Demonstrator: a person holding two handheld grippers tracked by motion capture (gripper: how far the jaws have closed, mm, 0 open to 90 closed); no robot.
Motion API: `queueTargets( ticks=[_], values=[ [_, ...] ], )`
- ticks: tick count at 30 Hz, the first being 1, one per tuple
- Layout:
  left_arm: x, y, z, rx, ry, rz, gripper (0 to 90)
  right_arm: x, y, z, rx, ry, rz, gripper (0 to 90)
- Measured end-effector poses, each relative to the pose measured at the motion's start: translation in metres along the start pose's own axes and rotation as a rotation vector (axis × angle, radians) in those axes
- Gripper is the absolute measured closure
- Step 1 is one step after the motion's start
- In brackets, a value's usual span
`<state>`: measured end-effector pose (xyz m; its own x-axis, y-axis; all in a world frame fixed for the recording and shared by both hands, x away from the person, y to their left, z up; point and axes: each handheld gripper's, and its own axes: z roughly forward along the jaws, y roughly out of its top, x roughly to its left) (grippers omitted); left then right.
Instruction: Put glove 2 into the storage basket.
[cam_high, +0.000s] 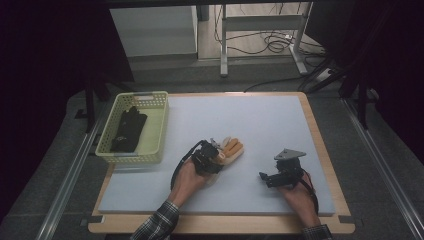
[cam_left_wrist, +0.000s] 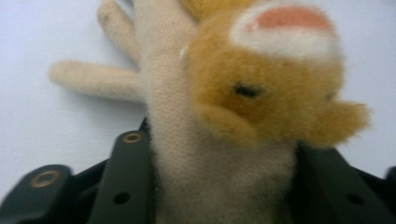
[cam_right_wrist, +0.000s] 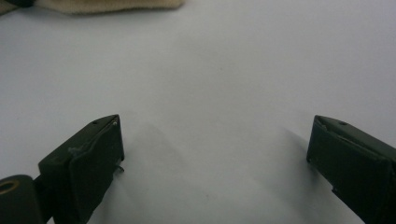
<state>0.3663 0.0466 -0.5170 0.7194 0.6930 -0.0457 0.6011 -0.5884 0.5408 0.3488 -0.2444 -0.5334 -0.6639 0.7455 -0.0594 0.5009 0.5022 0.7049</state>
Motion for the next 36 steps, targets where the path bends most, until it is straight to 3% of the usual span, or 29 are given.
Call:
queueTargets(
  ticks=[6,17,27,32,36],
  values=[
    [0.002,-0.002,-0.003,-0.012,-0.021,-0.008,65.9,0.0,0.0,0.0,0.0,-0.001,-0.001,3.8],
    [0.021,0.006,-0.025,-0.042,0.007,-0.062,66.4,0.0,0.0,0.0,-0.001,0.0,-0.001,3.9],
    [0.044,0.018,-0.055,-0.056,0.055,-0.103,66.3,0.0,0.0,0.0,-0.003,-0.002,-0.005,3.9],
    [0.063,0.022,-0.073,-0.056,0.101,-0.143,66.1,0.0,0.0,0.0,-0.003,-0.002,-0.006,3.9],
    [0.082,0.023,-0.089,-0.073,0.138,-0.2,65.9,0.0,0.0,0.0,-0.006,-0.003,-0.007,3.9]
  ],
)
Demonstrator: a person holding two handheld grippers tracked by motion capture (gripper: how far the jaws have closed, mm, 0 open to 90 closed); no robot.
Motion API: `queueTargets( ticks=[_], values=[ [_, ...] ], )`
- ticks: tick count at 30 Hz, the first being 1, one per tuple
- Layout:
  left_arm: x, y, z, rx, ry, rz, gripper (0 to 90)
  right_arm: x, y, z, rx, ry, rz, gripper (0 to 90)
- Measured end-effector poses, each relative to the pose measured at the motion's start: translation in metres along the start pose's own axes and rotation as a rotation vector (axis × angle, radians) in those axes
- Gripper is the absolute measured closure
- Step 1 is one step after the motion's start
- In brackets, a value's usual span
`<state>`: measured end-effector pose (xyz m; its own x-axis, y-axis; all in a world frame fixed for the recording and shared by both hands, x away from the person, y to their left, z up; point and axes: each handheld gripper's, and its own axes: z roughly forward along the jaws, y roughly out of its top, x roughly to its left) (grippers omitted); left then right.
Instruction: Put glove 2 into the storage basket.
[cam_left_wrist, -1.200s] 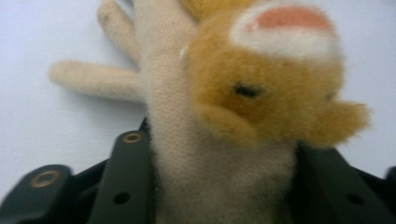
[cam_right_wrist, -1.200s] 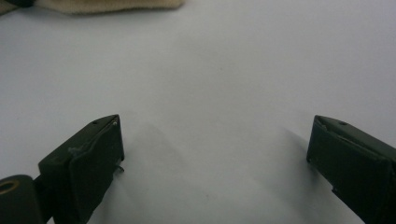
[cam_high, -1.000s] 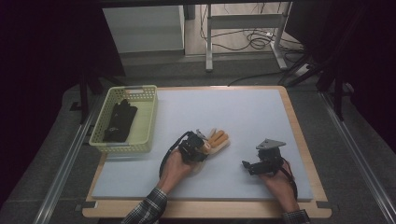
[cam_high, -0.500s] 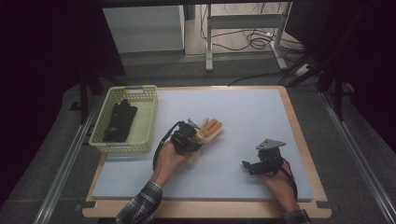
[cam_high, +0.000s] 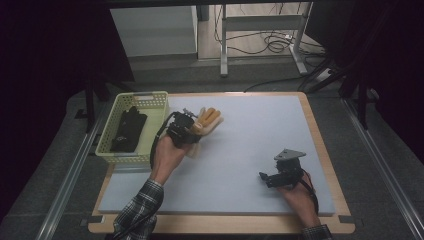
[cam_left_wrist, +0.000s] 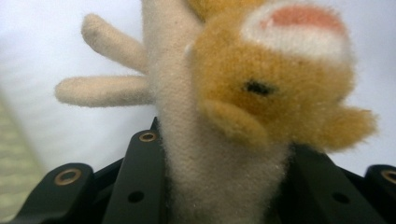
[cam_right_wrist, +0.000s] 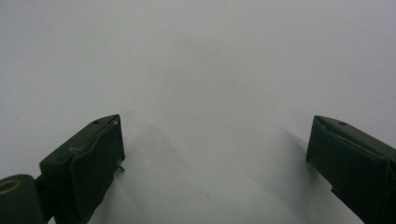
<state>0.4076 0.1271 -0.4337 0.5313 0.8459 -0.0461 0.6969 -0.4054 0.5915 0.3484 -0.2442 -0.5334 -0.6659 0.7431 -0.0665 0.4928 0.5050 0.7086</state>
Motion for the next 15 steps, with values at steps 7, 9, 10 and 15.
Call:
queueTargets(
  ticks=[7,9,10,15],
  values=[
    [0.038,0.004,-0.026,-0.024,0.072,-0.083,65.7,0.0,0.0,0.0,0.0,-0.001,-0.002,4.0],
    [0.05,0.003,-0.032,-0.03,0.091,-0.112,65.7,0.0,0.0,0.0,0.0,0.0,0.0,3.9],
    [0.056,0.002,-0.035,-0.029,0.103,-0.12,65.7,0.0,0.0,0.0,0.0,-0.001,-0.001,3.9],
    [0.086,-0.006,-0.044,-0.025,0.161,-0.181,65.2,0.0,0.0,0.0,-0.001,0.0,-0.001,4.0]
  ],
)
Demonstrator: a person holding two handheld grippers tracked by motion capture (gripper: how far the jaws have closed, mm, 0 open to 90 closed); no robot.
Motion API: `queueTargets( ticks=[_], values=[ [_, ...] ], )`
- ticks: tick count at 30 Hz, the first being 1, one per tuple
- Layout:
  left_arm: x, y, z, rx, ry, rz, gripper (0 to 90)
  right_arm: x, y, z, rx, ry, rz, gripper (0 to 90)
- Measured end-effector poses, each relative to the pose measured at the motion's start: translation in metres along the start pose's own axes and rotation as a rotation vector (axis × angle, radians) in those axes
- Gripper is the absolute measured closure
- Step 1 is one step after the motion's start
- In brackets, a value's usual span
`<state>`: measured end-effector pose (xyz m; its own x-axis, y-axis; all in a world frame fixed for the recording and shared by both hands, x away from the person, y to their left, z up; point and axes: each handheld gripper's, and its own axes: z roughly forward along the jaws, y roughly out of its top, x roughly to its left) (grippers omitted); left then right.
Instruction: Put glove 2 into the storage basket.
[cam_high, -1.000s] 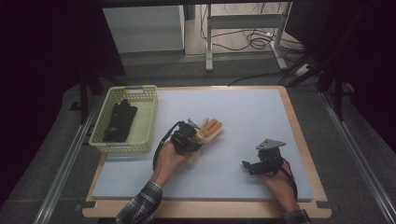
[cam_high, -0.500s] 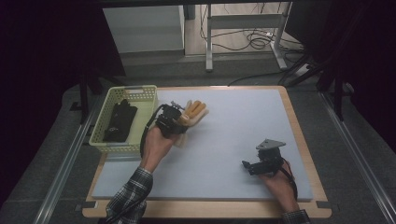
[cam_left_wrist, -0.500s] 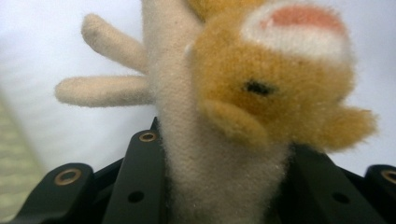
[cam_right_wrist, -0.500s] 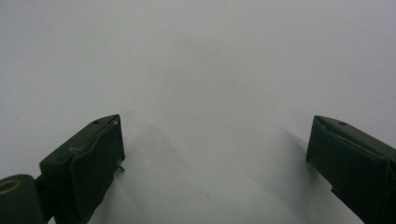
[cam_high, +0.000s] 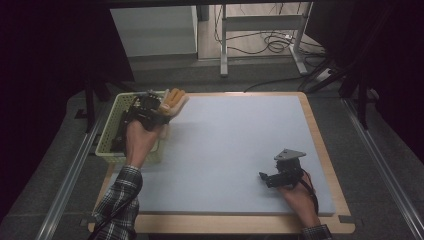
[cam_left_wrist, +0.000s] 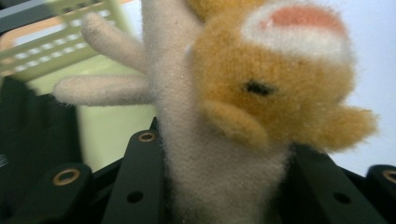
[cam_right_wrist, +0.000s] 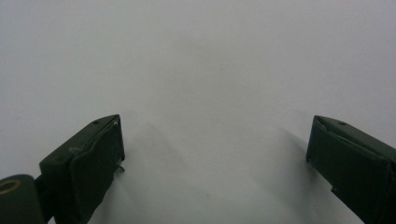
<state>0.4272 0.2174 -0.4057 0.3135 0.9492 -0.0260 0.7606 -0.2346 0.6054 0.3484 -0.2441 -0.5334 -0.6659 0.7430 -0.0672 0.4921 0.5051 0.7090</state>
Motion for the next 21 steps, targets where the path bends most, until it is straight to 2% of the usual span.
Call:
queueTargets(
  ticks=[6,12,18,21],
  values=[
    [0.032,-0.008,0.002,0.018,0.054,-0.065,64.9,0.0,0.0,0.0,0.0,0.0,0.001,3.9],
    [0.056,-0.019,0.019,0.049,0.088,-0.111,64.5,0.0,0.0,0.0,0.002,0.002,0.003,3.9],
    [0.069,-0.028,0.045,0.104,0.115,-0.159,64.3,0.0,0.0,0.0,0.001,0.001,0.001,4.0],
    [0.069,-0.029,0.055,0.133,0.125,-0.153,64.2,0.0,0.0,0.0,0.002,0.003,0.004,4.0]
  ],
)
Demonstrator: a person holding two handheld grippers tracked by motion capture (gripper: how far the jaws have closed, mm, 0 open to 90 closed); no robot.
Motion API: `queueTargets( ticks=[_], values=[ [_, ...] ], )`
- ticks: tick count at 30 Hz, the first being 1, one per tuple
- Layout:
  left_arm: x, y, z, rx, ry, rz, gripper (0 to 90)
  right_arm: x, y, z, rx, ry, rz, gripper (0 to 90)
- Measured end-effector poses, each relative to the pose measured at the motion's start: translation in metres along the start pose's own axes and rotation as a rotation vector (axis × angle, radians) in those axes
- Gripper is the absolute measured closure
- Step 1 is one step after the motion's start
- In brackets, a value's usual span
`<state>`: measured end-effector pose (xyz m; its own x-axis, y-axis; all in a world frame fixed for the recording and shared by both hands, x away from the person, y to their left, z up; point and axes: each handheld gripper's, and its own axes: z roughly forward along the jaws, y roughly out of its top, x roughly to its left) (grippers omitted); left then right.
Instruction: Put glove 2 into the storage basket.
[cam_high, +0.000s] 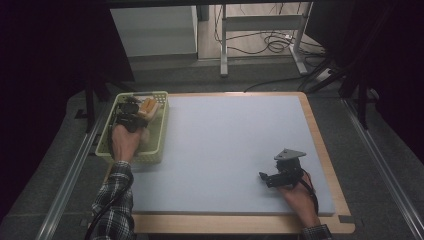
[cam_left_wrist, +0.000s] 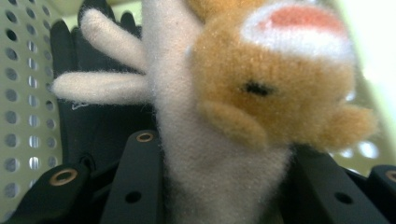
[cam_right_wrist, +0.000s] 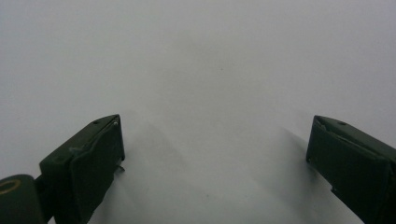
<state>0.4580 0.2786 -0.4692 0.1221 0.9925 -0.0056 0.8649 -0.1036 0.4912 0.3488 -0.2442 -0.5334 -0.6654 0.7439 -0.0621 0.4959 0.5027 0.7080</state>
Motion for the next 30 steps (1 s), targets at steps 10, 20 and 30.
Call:
queueTargets(
  ticks=[10,20,30],
  values=[
    [-0.018,0.01,0.036,0.105,0.0,0.025,63.2,0.0,0.0,0.0,-0.001,-0.003,-0.004,4.0],
    [-0.005,0.009,0.048,0.143,-0.109,-0.052,25.6,0.0,0.0,0.0,0.0,0.0,-0.001,4.0],
    [0.003,0.01,0.017,0.024,-0.141,-0.034,14.7,0.0,0.0,0.0,-0.001,-0.004,-0.006,4.0]
  ],
)
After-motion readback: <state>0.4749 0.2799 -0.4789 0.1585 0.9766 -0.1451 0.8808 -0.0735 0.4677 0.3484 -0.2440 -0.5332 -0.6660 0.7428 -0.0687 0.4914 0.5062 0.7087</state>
